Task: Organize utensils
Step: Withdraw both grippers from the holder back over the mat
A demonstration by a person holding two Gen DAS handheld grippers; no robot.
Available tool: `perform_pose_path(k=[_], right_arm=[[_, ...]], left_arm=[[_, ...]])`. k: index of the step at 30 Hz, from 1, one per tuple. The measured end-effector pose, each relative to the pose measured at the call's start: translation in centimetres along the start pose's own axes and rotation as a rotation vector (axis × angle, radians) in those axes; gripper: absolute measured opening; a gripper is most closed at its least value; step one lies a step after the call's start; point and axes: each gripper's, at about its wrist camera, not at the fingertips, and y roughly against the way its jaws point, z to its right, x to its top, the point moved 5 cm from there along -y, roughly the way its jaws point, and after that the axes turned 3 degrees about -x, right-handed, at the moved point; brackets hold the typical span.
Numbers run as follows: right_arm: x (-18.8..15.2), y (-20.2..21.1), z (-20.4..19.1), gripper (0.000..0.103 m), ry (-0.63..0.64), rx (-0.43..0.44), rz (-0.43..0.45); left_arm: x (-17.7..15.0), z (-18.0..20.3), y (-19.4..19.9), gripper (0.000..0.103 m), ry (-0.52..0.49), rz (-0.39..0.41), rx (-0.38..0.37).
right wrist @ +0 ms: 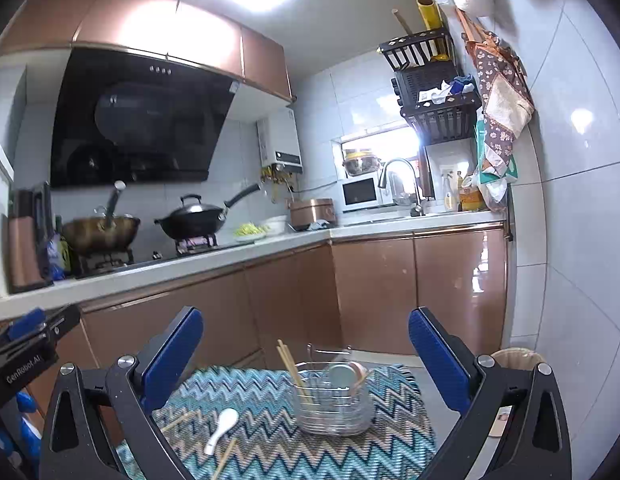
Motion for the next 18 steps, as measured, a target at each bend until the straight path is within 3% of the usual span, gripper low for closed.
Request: perform_pose_path(k=[9, 18], right_arm=[[1.1, 3.0, -1.0, 0.103, -0.034, 0.072, 0.098], [1.7, 4.0, -2.4, 0.103, 0.001, 0.111, 0.081]], left_arm=[[0.7, -1.6, 3.1, 0.079, 0.005, 0.039, 0.045], [1.6, -2.5, 5.2, 0.079, 0.015, 0.074, 0.071]])
